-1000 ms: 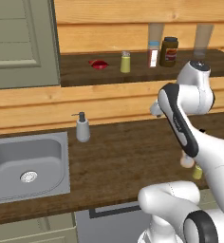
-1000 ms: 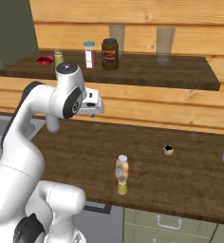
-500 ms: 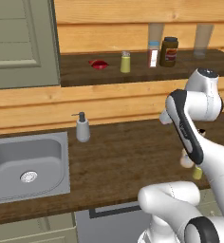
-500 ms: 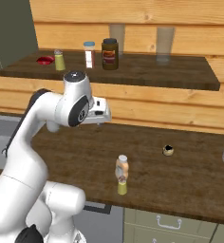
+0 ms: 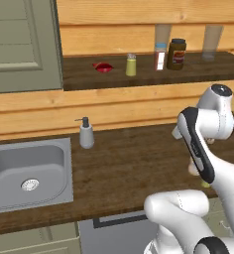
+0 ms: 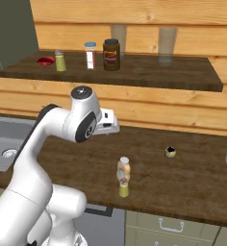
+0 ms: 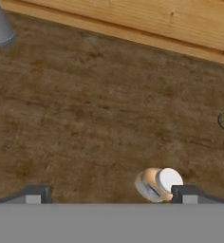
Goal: Put the shaker and condiment bottle from the counter next to their counterparts in the cabinet.
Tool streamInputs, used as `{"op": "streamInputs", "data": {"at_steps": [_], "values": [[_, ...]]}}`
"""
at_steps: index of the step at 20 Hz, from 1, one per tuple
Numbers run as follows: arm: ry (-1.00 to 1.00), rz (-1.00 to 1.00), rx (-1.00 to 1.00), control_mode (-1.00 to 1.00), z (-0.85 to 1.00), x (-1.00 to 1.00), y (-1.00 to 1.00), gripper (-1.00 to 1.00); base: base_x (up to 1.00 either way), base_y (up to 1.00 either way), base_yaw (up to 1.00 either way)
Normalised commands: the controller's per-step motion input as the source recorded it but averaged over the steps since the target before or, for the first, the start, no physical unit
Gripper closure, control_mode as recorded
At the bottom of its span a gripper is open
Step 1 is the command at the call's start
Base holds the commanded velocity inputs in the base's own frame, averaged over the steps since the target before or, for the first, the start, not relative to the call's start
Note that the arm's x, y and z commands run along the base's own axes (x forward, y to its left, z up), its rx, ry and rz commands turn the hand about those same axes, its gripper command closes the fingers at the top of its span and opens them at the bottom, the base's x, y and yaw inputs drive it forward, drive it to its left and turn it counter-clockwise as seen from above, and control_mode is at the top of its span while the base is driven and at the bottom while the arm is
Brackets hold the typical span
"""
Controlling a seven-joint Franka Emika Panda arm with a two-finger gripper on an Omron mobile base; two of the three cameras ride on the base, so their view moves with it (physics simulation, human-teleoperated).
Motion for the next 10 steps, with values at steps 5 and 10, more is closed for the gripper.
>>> {"op": "streamInputs", "data": {"at_steps": [5, 10], "values": [[0.03, 0.00, 0.00, -1.00, -0.05, 0.34, -0.47, -1.00, 0.00, 0.00, 0.00], [0.04, -0.03, -0.02, -1.00, -0.20, -0.08, -0.14, -1.00, 0.00, 0.00, 0.00]]}}
